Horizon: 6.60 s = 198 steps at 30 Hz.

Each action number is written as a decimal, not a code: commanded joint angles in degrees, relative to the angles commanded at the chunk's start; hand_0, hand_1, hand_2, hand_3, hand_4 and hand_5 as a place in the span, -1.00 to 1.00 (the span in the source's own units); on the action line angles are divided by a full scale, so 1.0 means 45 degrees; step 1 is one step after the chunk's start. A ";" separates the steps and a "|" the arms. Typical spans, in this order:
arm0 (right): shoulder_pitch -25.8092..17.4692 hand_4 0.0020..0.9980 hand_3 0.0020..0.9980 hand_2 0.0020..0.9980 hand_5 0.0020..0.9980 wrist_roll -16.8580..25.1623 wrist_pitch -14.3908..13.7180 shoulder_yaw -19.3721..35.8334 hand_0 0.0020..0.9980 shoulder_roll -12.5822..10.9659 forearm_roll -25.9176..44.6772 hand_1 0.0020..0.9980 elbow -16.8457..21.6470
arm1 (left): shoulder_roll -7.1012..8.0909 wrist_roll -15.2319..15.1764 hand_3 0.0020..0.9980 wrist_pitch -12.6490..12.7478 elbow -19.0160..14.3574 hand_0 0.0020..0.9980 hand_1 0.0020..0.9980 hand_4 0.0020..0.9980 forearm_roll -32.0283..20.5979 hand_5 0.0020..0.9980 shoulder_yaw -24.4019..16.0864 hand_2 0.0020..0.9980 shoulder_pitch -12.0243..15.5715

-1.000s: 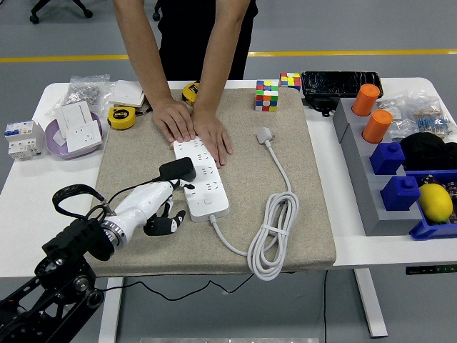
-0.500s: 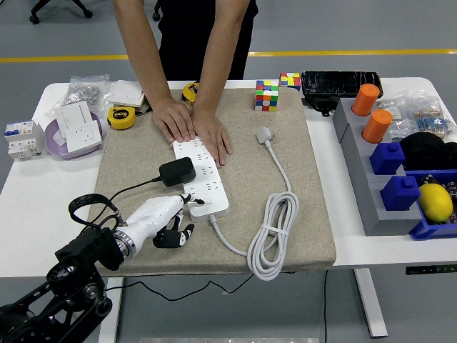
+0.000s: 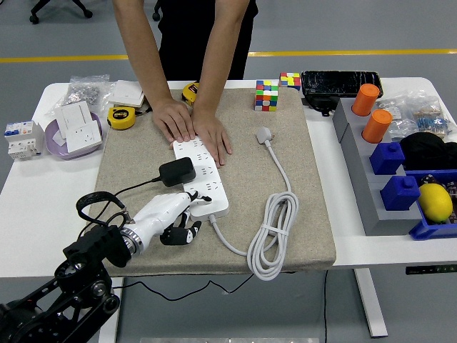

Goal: Pick up the plug,place it near the board,insert it into the board,press the button

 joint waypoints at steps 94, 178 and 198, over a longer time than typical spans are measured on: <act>0.0090 1.00 0.51 0.42 1.00 -0.0049 -0.0023 -0.0073 0.59 0.0052 0.0100 0.41 0.0000 | -0.1391 -0.3316 0.64 0.1214 0.6114 0.78 0.73 1.00 -0.9125 -0.56 -0.2539 0.60 -0.3690; 0.0015 1.00 0.51 0.43 1.00 -0.0025 -0.0027 -0.0073 0.59 -0.0013 0.0069 0.41 0.0000 | -0.1108 -0.2642 -0.30 0.1897 0.5771 -0.29 -0.62 0.28 0.1846 -0.79 -0.2130 -0.53 -0.3689; 0.0087 1.00 0.50 0.43 1.00 0.0000 -0.0036 -0.0053 0.59 0.0031 0.0145 0.41 0.0000 | -0.0556 -0.2513 -0.19 0.1511 0.5526 -0.28 -0.55 0.30 0.1846 -0.76 -0.3887 -0.40 -0.3100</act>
